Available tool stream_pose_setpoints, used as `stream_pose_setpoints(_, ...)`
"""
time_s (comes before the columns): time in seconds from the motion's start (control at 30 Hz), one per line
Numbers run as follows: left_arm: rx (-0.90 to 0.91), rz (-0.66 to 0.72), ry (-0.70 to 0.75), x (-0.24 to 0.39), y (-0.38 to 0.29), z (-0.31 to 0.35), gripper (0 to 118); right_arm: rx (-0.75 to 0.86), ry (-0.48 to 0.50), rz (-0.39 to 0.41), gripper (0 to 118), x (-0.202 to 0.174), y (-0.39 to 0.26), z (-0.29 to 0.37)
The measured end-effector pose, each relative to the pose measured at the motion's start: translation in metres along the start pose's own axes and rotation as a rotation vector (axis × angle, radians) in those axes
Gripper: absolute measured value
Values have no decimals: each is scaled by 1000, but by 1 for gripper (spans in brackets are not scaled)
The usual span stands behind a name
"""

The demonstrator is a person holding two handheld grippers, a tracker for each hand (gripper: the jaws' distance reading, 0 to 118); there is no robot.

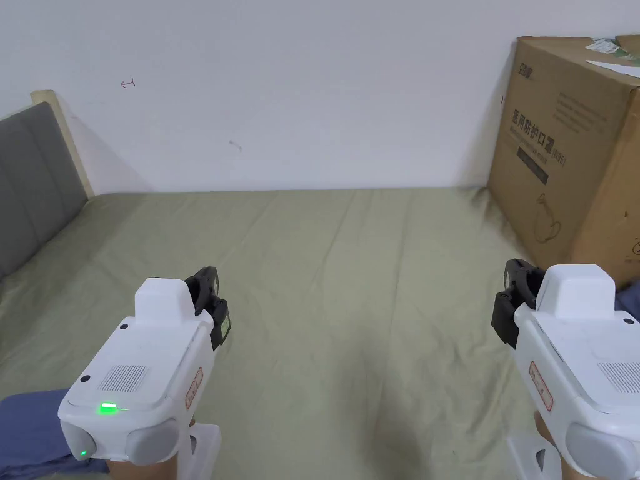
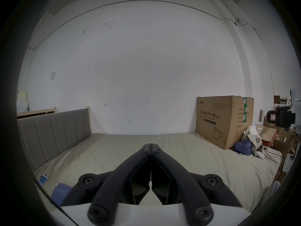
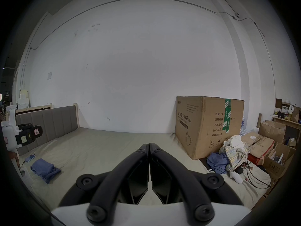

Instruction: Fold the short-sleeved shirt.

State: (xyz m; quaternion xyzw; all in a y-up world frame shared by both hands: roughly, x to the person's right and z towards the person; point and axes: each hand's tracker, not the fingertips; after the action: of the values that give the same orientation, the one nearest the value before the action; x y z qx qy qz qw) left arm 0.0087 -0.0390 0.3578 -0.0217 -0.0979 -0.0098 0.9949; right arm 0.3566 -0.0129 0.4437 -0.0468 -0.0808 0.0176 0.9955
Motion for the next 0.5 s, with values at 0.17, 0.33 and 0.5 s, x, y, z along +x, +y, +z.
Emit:
stream_pose_setpoints(0.17, -4, -1, -3, 1, 0, 0, 0, 0, 0, -1, 0, 0, 0, 0)
stream_pose_setpoints(0.33, -8, 5, -13, 0, -1, 0, 0, -2, -1, -3, 0, 0, 0, 1)
stream_pose_setpoints(0.5, -9, -1, -17, 1, -1, 0, 0, -4, 2, 2, 0, 0, -1, 0)
